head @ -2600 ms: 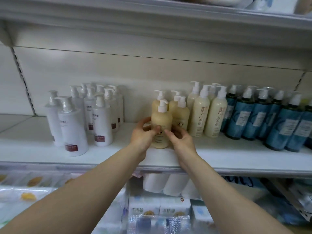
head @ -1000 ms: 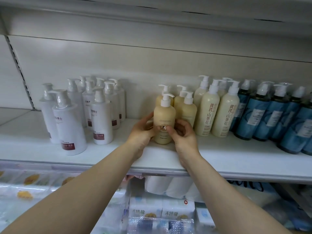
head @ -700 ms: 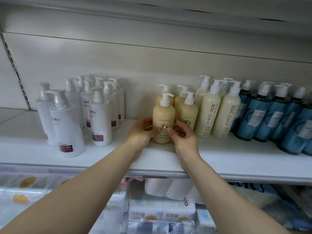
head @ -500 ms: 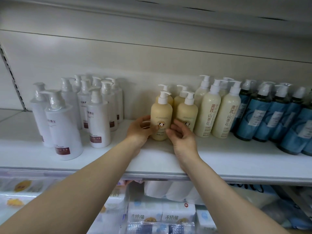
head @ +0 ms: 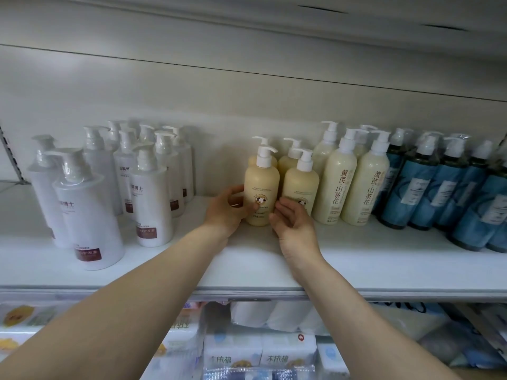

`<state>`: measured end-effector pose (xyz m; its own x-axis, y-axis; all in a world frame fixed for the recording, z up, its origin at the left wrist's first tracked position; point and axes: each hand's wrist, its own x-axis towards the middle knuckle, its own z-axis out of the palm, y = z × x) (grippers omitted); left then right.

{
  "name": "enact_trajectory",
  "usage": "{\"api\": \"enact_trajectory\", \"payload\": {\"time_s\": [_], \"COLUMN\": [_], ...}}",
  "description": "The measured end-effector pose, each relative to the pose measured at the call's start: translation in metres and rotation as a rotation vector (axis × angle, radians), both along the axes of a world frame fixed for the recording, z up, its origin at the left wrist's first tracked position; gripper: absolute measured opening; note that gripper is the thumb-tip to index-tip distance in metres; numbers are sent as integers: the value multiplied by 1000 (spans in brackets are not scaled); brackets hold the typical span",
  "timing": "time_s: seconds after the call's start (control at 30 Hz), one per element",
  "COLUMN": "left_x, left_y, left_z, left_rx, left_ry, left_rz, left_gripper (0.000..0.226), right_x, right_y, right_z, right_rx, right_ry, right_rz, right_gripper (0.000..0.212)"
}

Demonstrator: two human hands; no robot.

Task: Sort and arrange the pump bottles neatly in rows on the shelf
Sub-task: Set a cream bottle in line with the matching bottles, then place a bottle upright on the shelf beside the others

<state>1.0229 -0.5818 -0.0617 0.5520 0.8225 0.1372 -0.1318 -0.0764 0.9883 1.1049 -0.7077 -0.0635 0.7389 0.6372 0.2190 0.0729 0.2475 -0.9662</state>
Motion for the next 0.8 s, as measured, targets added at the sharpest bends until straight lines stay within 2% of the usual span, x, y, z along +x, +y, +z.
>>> {"api": "enact_trajectory", "payload": {"time_s": [0.2,0.37,0.57,0.73,0.8], "left_x": [3,7,9,12,8], "left_y": [-1,2,-2,-10,-17], "left_z": [-2,-4,-5,1,5], "left_rx": [-4,16,37,100,125], "left_ry": [7,18,59,158,252], "left_rz": [-9,8,42,61,78], "left_gripper": [63,49,49,50,50], "right_x": [1,2,1,1,0], "right_y": [-2,-1,-2,-4,-5], "right_z": [-2,-2,-2,2,2], "right_rx": [-24,-46,-51,-39,-43], "right_ry": [15,16,14,0,-3], "right_rz": [-19,-34,-35,-40,-36], "right_gripper": [37,42,41,40,39]}}
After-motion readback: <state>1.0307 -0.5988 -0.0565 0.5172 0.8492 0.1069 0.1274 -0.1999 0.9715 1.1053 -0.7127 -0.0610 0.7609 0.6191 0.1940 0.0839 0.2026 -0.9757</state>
